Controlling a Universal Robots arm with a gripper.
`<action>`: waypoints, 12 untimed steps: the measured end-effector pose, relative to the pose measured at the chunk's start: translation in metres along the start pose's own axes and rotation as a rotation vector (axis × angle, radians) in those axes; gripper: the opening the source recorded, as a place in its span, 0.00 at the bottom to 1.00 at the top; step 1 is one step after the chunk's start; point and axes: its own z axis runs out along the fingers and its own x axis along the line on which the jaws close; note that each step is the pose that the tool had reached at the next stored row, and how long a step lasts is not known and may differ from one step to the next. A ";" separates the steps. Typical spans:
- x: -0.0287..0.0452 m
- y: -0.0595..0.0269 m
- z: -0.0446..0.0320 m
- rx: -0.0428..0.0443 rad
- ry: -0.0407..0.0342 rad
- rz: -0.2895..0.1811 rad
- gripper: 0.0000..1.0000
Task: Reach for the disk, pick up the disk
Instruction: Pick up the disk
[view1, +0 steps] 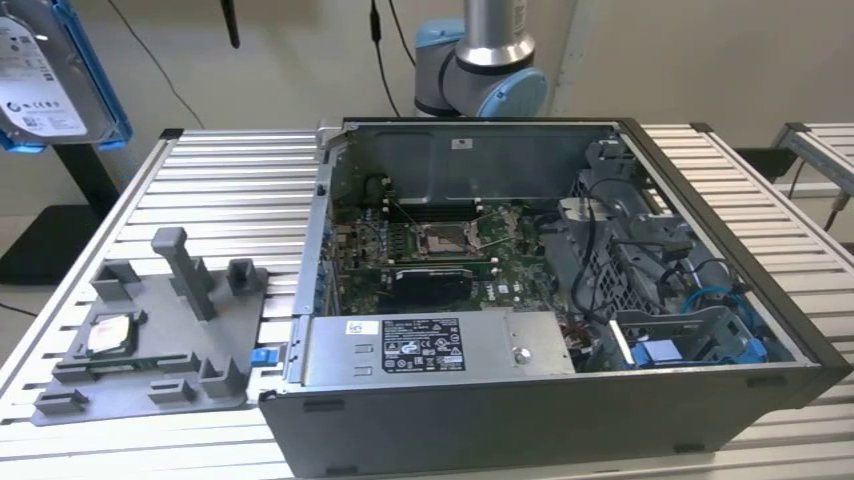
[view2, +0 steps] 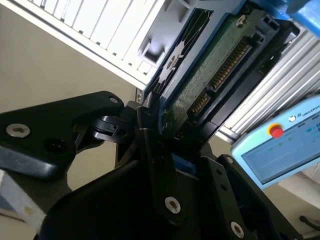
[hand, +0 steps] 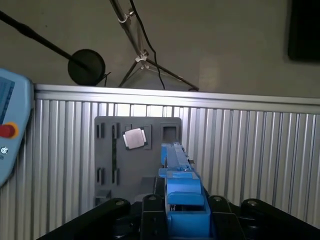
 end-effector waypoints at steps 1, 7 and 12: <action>0.0000 0.0000 -0.0026 0.0001 0.0000 0.000 0.00; 0.0000 0.0003 -0.0167 0.0002 -0.0001 0.000 0.00; 0.0000 0.0004 -0.0277 0.0001 -0.0001 0.000 0.00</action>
